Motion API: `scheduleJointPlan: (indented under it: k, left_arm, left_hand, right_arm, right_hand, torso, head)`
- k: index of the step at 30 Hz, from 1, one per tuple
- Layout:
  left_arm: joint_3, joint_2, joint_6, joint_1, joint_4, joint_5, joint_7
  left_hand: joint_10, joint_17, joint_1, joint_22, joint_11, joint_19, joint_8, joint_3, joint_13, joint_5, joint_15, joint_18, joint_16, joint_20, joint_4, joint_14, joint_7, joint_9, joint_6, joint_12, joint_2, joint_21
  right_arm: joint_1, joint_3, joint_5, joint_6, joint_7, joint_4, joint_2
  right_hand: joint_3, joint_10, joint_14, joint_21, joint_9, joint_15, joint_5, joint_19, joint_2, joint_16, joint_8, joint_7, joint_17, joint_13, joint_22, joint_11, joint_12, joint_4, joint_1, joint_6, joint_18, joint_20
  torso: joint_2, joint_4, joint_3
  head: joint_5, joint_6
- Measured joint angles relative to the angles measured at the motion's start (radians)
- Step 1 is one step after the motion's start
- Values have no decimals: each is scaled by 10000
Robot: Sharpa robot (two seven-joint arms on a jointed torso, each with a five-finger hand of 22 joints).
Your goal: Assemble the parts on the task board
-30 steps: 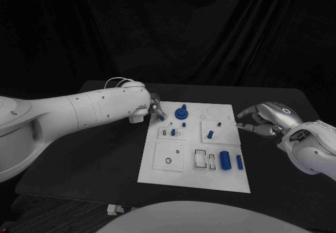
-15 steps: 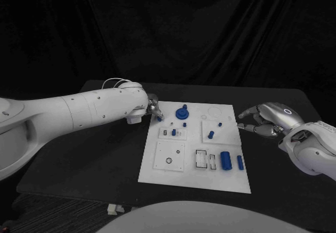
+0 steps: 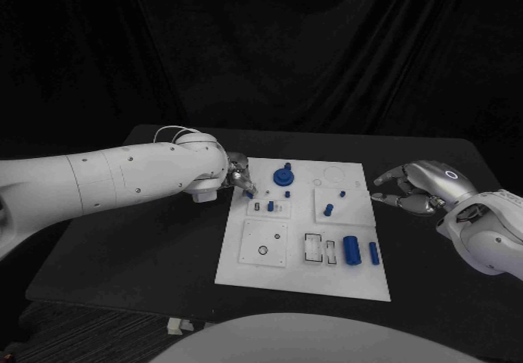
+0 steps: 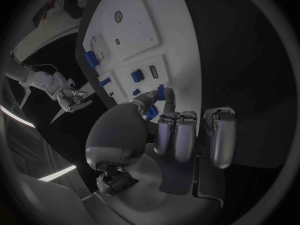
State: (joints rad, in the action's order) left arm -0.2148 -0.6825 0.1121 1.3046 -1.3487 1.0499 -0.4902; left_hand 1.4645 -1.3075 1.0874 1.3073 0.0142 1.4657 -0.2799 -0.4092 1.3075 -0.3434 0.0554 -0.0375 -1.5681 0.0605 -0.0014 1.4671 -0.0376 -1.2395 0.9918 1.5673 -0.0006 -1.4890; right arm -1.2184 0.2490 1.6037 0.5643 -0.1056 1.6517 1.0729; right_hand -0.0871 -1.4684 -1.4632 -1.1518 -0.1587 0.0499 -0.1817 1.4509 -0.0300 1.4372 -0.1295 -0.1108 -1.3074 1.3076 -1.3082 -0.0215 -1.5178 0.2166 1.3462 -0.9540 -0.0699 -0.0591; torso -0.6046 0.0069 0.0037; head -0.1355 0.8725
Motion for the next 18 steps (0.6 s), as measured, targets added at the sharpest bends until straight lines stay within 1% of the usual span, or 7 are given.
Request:
scheduleJointPlan:
  k: [4, 7, 14, 18]
  left_arm:
    - [-5, -155, -81, 9, -395, 0, -134]
    - [-6, -229, -161, 13, -605, 0, -210]
    - [-6, -247, -261, 10, -769, 1, -300]
    - [-6, -219, -297, -37, -758, 1, -310]
  left_hand:
    - [0, 0, -13, 0, 0, 0, 42, -14, 0, 18, 0, 0, 0, 0, 14, 0, -1, 3, 1, 0, 12, 0]
    - [36, 0, -13, 0, 34, 0, 42, -69, 0, 28, 0, 1, 0, 0, 12, 0, -3, 17, 3, 0, 12, 0]
    - [38, 1, -13, 0, 36, 0, 42, -82, 0, 30, -1, 0, 0, 1, -1, 0, -19, 23, 20, 0, 12, 0]
    - [38, 0, -27, 0, 36, 0, 44, -83, 0, 31, -1, 1, 0, 1, -2, 0, 11, 22, 59, 0, -2, 0]
  right_arm:
    - [3, 0, 0, -6, -1, 10, 12]
    - [8, 0, 0, -9, -3, 10, 21]
    - [37, 0, 0, -16, -6, 10, 34]
    - [46, 1, 0, -18, -6, 10, 34]
  right_hand:
    - [0, 0, 0, 0, 0, 0, 0, 0, 0, 0, 0, 0, 0, -1, 0, 0, 0, 0, 0, 0, -1, 0]
    - [0, 0, 0, 0, 0, 0, 0, 0, 0, 0, 0, 0, 0, -1, 0, 0, 0, 0, 0, 0, 0, 0]
    - [0, 0, 0, 37, 8, 0, 0, 0, 0, 0, 0, 0, 0, -1, 0, 0, 0, 0, 0, 0, 0, 0]
    - [0, 0, 0, 37, 8, 0, 1, 0, 0, 0, 0, 0, 0, -1, 0, 0, -1, 0, 0, 0, -1, 0]
  torso:
    - [-2, -6, -2]
    - [-1, -12, -6]
    - [0, -12, -10]
    - [0, -12, -11]
  head:
    - [12, 0]
    - [-24, 0]
    - [-62, 0]
    - [-83, 0]
